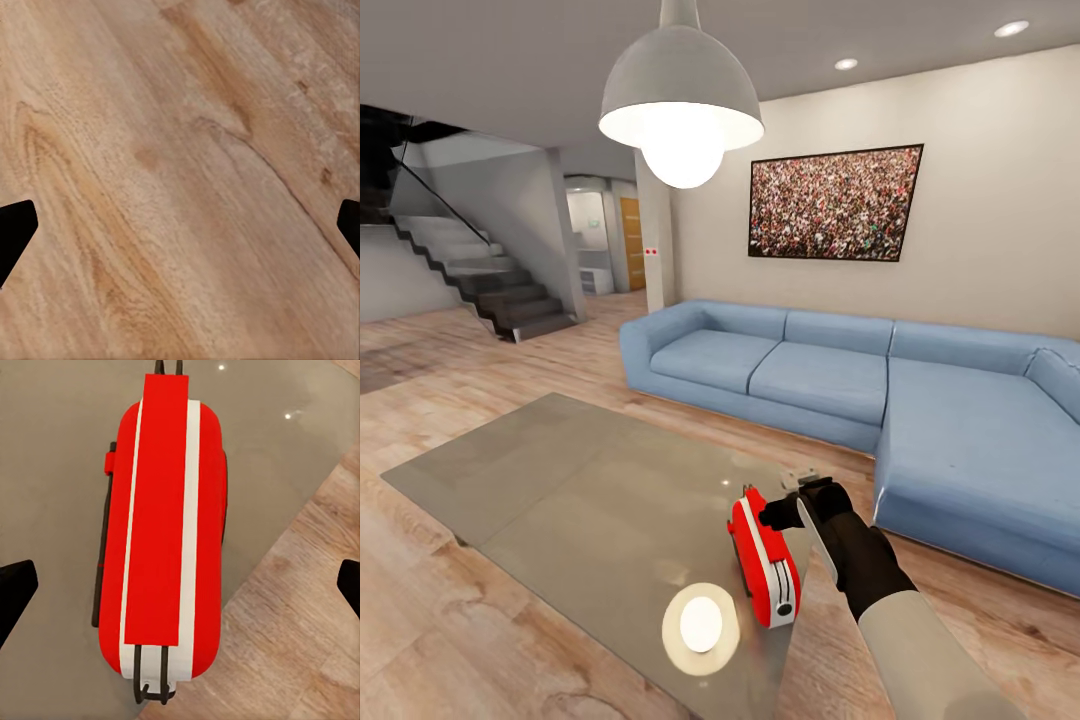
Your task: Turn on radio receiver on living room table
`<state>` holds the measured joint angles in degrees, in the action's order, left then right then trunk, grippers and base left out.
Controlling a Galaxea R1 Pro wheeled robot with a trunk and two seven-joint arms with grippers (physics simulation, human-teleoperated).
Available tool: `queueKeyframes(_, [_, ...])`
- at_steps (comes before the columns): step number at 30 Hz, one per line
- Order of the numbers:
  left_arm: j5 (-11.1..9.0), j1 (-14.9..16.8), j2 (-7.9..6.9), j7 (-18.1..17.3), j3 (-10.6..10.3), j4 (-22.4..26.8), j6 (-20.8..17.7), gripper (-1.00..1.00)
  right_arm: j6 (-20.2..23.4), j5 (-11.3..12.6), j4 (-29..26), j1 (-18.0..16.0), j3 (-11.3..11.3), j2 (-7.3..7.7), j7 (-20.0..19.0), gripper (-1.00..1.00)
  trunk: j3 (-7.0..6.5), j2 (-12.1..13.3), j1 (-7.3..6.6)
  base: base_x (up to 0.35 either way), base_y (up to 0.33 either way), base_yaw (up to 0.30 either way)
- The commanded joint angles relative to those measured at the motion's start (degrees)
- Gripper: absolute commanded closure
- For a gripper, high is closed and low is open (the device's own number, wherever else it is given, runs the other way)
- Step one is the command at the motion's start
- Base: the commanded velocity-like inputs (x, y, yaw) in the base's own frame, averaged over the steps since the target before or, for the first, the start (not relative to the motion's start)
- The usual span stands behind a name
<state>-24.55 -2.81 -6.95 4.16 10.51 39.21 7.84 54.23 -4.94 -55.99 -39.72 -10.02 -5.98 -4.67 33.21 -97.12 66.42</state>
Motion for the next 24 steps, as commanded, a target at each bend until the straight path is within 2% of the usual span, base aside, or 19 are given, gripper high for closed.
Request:
queueKeyframes(1, [0.0, 0.0, -0.1, 0.0, 0.0, 0.0, 0.0, -1.0, 0.0, 0.0, 0.0, 0.0, 0.0, 0.0, 0.0, -1.0, 0.0, 0.0, 0.0, 0.0, 0.0, 0.0])
queueKeyframes(7, [0.3, 0.0, -0.82, 0.0, 0.1, -0.5, 0.0, -1.0, 0.0, 0.0, 0.0, 0.0, 0.0, 0.0, 0.0, -1.0, 0.0, 0.0, 0.0, 0.0, 0.01, 0.0])
queueKeyframes(12, [0.2, 0.0, -0.93, 0.0, 0.1, -0.5, 0.0, -1.0, 0.0, -0.1, 0.0, 0.0, 0.0, 0.0, 0.0, -1.0, 0.0, 0.0, 0.0, 0.0, 0.152, 0.0])
queueKeyframes(24, [0.0, 0.0, -0.45, 0.0, 0.0, 0.2, -0.3, -1.0, 0.0, -0.2, -0.1, 0.0, 0.1, 0.0, 0.0, -1.0, 0.0, 0.0, 0.0, 0.0, 0.019, 0.0])
